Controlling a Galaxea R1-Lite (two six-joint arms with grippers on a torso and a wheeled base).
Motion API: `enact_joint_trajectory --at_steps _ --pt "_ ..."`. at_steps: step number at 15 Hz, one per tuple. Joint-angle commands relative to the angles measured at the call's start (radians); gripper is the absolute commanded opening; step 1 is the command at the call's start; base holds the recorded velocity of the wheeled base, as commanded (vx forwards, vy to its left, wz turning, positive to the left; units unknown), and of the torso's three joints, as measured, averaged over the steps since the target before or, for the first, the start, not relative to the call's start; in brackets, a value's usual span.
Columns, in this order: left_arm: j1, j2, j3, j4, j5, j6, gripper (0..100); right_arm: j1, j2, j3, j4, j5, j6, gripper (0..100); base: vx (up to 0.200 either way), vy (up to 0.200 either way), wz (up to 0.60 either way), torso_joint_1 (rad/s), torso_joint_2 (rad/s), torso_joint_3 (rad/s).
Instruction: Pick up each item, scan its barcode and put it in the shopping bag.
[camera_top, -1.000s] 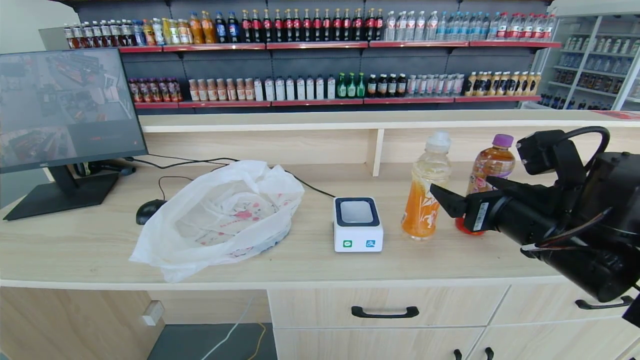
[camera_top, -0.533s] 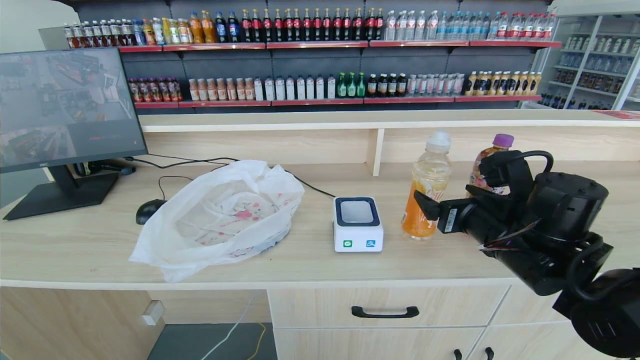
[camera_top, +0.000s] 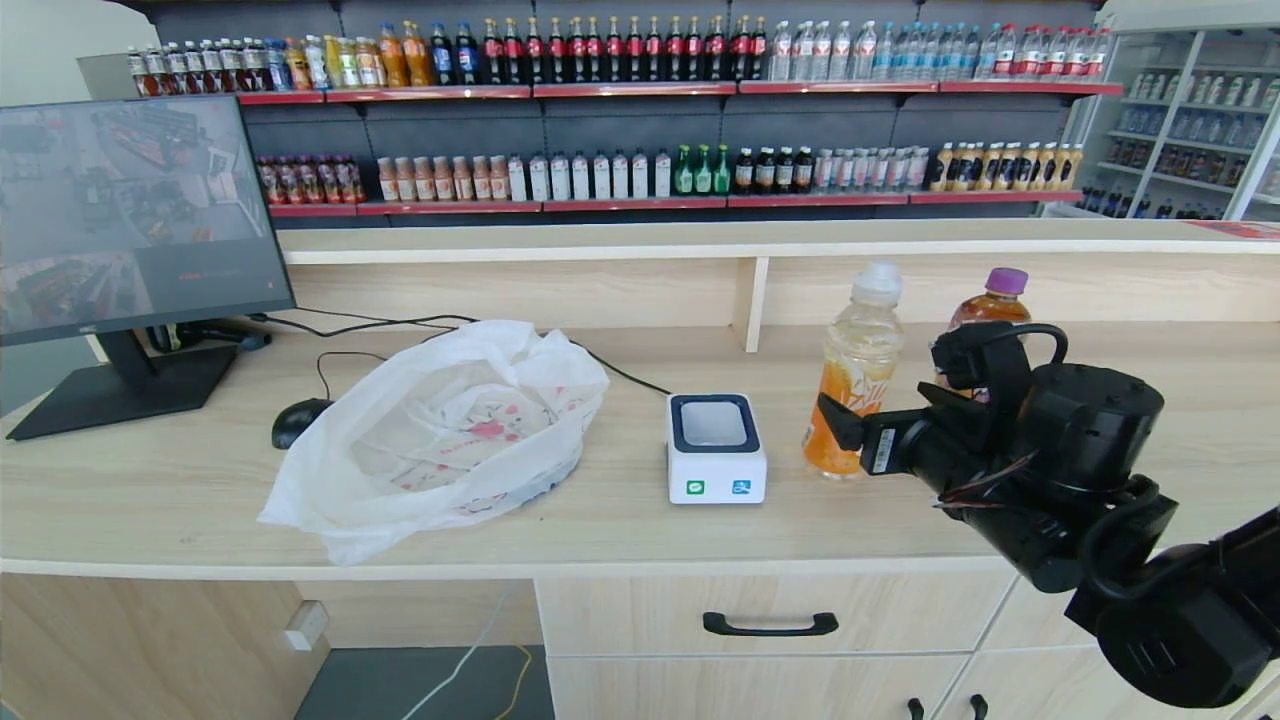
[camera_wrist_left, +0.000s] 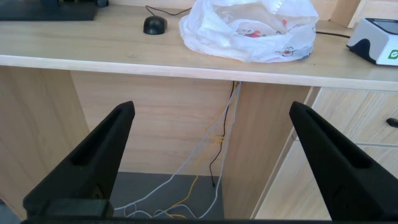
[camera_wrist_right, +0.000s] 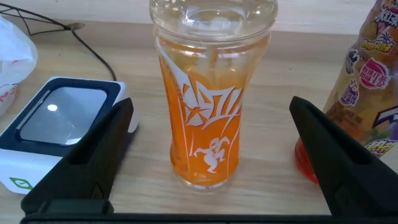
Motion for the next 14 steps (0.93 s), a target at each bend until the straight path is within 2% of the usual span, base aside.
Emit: enact_joint_trajectory --at_steps 1,14 --pt "0.000 0.000 0.000 0.000 0.000 0.001 100 0.000 0.012 -0.003 -0.007 0.000 0.000 100 0.000 0.000 0.00 0.000 0.00 0.000" --pt "0.000 0.000 0.000 0.000 0.000 0.001 100 -0.020 0.088 -0.095 -0.011 0.002 0.000 100 0.000 0.000 0.00 0.000 0.00 0.000"
